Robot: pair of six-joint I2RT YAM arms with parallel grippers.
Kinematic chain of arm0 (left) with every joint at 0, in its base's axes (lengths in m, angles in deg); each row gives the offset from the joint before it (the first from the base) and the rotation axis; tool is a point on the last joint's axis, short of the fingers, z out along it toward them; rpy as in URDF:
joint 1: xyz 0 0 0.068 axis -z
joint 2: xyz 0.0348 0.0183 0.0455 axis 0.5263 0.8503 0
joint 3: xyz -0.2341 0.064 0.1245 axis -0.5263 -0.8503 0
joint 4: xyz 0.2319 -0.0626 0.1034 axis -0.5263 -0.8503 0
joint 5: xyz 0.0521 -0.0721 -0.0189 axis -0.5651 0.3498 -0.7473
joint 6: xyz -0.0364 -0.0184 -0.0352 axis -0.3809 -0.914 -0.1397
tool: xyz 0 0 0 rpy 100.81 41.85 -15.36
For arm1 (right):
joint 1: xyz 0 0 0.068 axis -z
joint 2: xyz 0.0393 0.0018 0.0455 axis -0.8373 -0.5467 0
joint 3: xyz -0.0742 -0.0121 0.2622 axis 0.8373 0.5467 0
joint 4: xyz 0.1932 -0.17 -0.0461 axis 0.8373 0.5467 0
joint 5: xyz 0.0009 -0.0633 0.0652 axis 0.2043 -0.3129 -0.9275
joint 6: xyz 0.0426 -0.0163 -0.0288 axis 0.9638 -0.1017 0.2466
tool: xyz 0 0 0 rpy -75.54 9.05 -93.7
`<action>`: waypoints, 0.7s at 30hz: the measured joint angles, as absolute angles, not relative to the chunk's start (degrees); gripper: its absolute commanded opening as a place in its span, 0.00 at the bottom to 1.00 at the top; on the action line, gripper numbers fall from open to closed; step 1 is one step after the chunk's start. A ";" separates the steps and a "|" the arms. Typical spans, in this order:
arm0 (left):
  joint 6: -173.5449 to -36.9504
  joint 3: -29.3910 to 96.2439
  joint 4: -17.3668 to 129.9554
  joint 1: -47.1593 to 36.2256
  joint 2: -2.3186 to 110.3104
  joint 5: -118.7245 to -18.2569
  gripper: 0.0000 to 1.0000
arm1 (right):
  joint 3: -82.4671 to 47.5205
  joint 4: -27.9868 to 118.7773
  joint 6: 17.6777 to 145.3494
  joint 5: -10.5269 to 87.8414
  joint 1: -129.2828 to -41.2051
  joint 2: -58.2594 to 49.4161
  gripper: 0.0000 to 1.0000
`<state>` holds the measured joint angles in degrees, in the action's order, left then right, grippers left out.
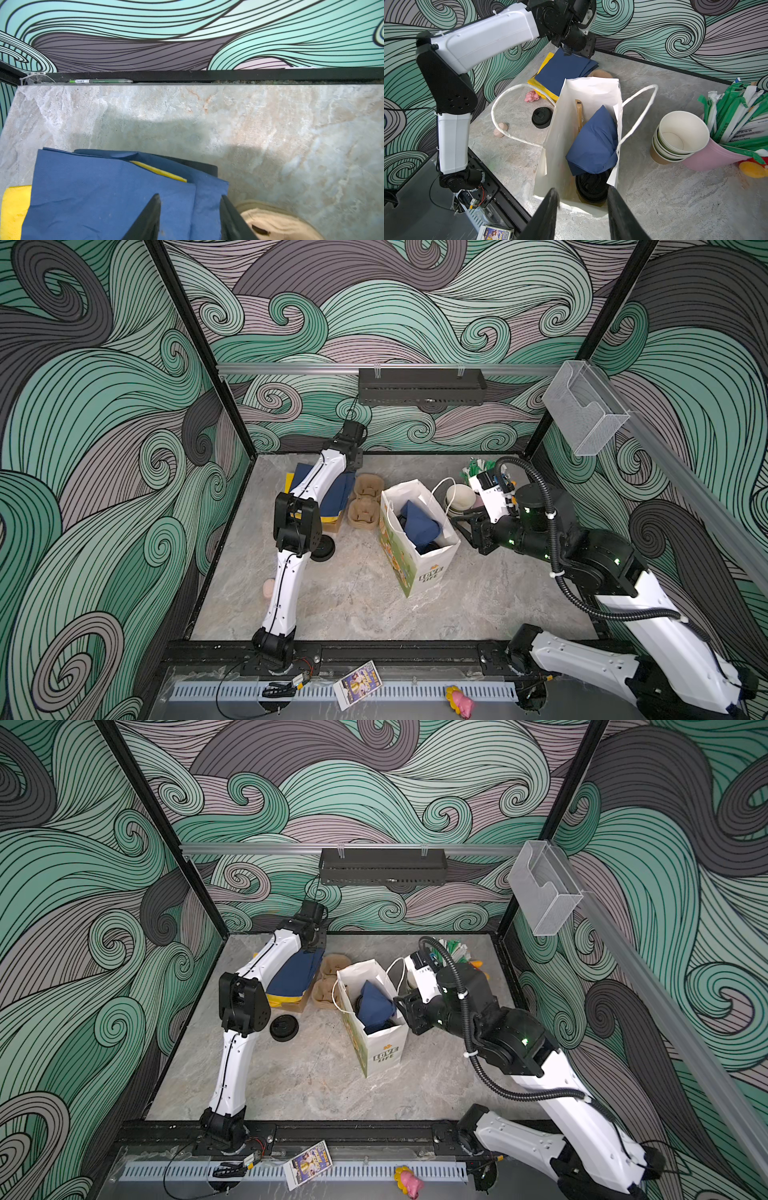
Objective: Pack the takeout coffee
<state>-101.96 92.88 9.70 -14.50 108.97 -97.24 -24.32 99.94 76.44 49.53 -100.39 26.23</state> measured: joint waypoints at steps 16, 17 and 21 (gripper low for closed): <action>-103.34 94.50 8.70 -15.37 113.87 -97.61 0.45 | -24.91 100.48 76.57 49.64 -100.39 26.82 0.41; -103.38 94.55 8.70 -15.37 113.87 -97.70 0.43 | -24.91 100.48 76.59 49.64 -100.39 26.91 0.42; -103.65 94.55 8.66 -15.37 113.87 -98.37 0.31 | -24.91 100.48 76.72 49.66 -100.39 27.26 0.41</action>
